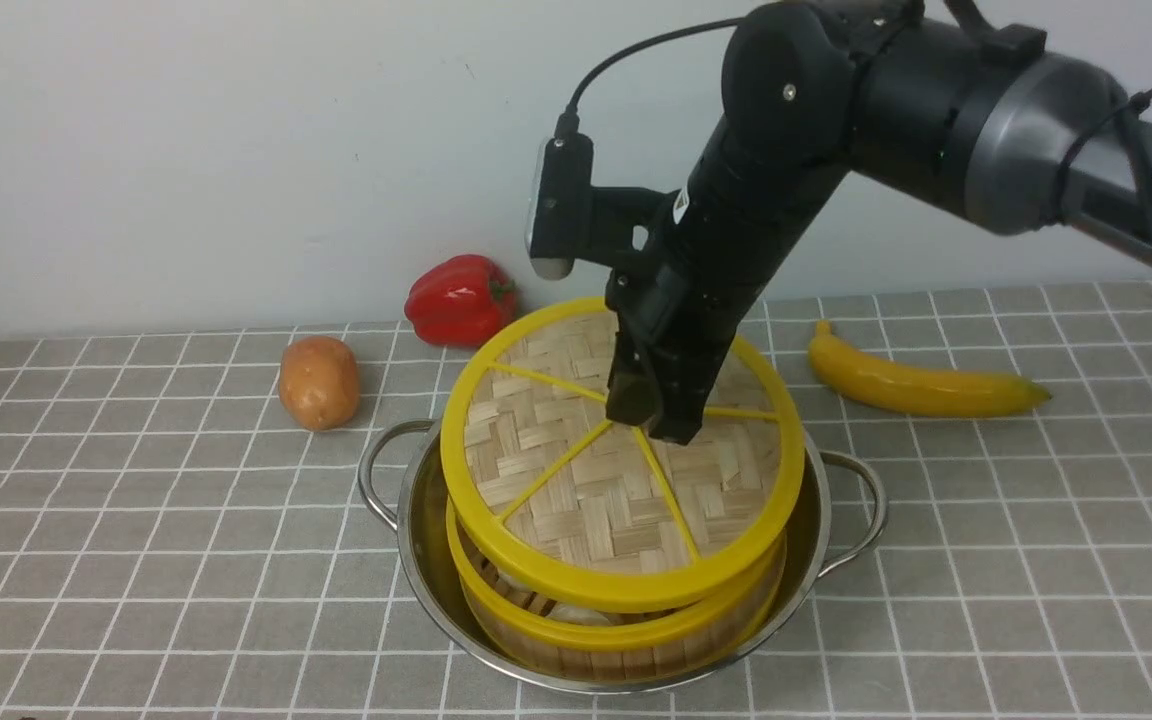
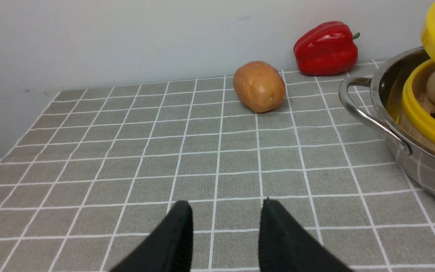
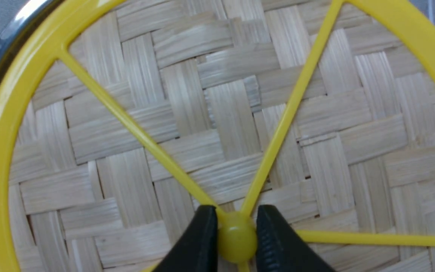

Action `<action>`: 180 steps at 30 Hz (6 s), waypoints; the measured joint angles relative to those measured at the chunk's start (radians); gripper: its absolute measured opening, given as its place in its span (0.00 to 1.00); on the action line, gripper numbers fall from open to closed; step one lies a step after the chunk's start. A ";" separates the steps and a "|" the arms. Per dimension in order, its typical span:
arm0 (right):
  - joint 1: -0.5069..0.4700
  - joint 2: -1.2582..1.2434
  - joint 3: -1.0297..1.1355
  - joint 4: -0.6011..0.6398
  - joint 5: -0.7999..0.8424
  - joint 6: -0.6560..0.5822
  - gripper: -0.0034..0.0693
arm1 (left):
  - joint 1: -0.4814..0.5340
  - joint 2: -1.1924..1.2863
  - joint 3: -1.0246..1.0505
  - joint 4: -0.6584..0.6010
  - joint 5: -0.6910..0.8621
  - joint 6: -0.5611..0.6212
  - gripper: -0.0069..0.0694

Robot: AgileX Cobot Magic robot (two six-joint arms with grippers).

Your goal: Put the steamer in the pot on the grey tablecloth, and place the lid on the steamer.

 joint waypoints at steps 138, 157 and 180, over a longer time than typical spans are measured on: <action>-0.003 -0.257 -0.030 -0.071 -0.032 0.288 0.56 | 0.000 0.000 0.000 0.000 0.000 0.001 0.41; -0.003 -0.533 -0.030 0.078 -0.193 0.649 0.31 | 0.000 0.000 0.000 0.000 0.000 0.001 0.41; -0.040 -0.524 -0.030 0.149 -0.399 0.715 0.38 | 0.000 0.000 0.000 0.000 0.000 0.001 0.41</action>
